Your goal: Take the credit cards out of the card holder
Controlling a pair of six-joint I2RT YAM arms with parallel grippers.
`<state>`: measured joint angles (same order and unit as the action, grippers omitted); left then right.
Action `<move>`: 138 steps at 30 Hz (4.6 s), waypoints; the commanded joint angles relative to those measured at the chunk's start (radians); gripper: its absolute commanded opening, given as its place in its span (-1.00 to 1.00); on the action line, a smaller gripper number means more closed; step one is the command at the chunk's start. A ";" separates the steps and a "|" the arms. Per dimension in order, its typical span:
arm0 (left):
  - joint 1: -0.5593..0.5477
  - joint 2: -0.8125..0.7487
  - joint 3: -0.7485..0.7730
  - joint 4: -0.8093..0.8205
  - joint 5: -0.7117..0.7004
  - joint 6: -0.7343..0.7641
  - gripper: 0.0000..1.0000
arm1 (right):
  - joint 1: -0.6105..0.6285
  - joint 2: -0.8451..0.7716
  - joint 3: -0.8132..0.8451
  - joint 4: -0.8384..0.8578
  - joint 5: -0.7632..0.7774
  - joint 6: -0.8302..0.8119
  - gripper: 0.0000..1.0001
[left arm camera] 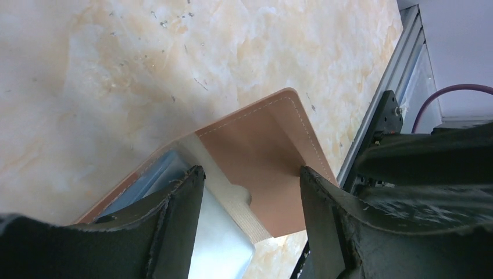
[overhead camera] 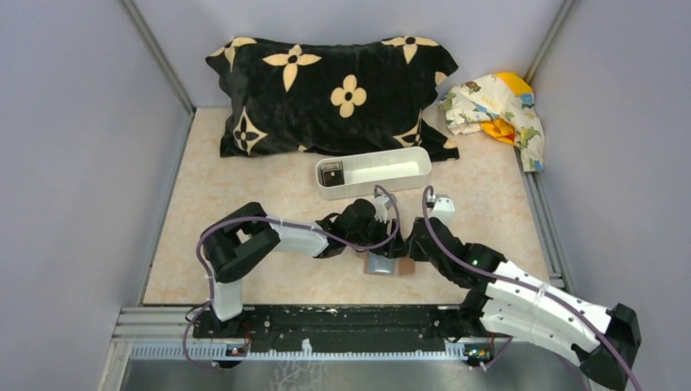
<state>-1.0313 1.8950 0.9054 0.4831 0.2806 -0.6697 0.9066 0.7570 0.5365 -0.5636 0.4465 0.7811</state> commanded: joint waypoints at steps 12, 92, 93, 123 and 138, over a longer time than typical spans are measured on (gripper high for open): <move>-0.013 0.007 -0.004 -0.052 -0.039 -0.009 0.36 | -0.004 0.017 -0.055 0.077 -0.026 0.043 -1.00; -0.109 -0.380 -0.258 -0.288 -0.460 -0.361 0.32 | -0.047 0.224 -0.250 0.384 -0.209 0.124 -1.00; -0.110 -0.380 -0.258 -0.285 -0.457 -0.361 0.32 | -0.048 0.225 -0.249 0.385 -0.207 0.123 -1.00; -0.110 -0.382 -0.231 -0.140 -0.376 -0.248 0.32 | -0.047 0.213 -0.260 0.392 -0.231 0.121 -1.00; -0.109 -0.355 -0.221 -0.131 -0.351 -0.235 0.32 | -0.047 -0.024 -0.243 0.217 -0.089 0.164 -1.00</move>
<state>-1.1328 1.5330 0.6563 0.3073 -0.1028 -0.9188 0.8612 0.8936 0.2844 -0.2253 0.2470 0.9112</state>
